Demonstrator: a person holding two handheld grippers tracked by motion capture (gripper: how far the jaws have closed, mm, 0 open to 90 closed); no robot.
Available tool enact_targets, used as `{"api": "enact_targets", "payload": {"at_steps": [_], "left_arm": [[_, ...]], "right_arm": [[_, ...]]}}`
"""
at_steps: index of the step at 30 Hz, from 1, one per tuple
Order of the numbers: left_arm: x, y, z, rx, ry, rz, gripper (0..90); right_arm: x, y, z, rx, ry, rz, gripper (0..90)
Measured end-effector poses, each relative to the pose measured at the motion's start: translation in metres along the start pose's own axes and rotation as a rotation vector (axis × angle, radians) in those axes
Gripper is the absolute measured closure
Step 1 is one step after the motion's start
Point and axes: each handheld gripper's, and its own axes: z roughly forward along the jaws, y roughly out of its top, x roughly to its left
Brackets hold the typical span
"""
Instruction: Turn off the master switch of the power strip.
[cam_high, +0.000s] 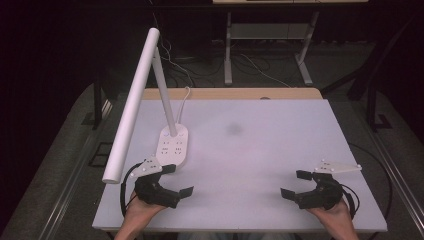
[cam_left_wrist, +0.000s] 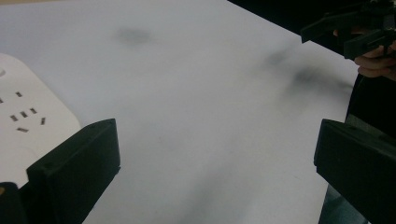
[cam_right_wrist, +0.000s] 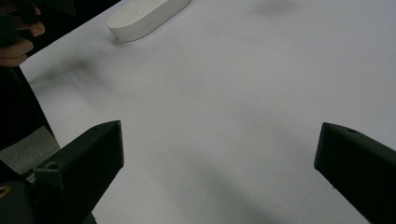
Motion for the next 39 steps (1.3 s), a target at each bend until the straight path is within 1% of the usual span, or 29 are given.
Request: {"api": "enact_targets", "payload": {"at_steps": [2, 8, 10, 12, 18, 24, 28, 31, 34, 37, 39], "left_arm": [[0.002, 0.002, -0.002, 0.002, 0.003, -0.001, 0.0], [0.008, 0.005, -0.008, 0.004, 0.008, -0.023, 0.0], [0.010, 0.006, -0.010, 0.004, 0.008, -0.023, 0.0], [0.012, 0.007, -0.011, -0.003, 0.019, -0.025, 0.0], [0.017, 0.010, -0.014, 0.014, 0.016, -0.025, 0.0], [0.022, 0.016, -0.017, 0.034, 0.029, -0.021, 0.0], [0.027, 0.020, -0.019, 0.046, 0.038, -0.026, 0.0], [0.031, 0.023, -0.021, 0.048, 0.040, -0.038, 0.0], [0.034, 0.026, -0.021, 0.060, 0.045, -0.045, 0.0], [0.037, 0.028, -0.022, 0.069, 0.044, -0.044, 0.0], [0.039, 0.029, -0.022, 0.068, 0.046, -0.050, 0.0]], "right_arm": [[0.000, 0.000, 0.000, -0.001, -0.001, 0.000, 0.7], [0.000, 0.000, 0.000, -0.002, -0.001, -0.003, 0.7], [0.000, 0.000, 0.000, -0.002, -0.001, 0.000, 0.7], [0.000, 0.000, 0.000, -0.002, -0.002, -0.001, 0.7], [0.000, 0.000, 0.000, -0.002, -0.003, -0.003, 0.7], [0.000, 0.000, 0.000, -0.007, -0.006, -0.007, 0.7], [0.000, -0.001, 0.000, -0.007, -0.007, -0.012, 0.6], [0.000, -0.001, -0.001, -0.007, -0.008, -0.007, 0.7], [-0.001, -0.001, -0.001, -0.008, -0.009, -0.004, 0.7], [0.000, -0.001, 0.000, -0.002, -0.007, -0.001, 0.7], [0.000, -0.001, 0.001, -0.001, -0.006, -0.009, 0.7]]}}
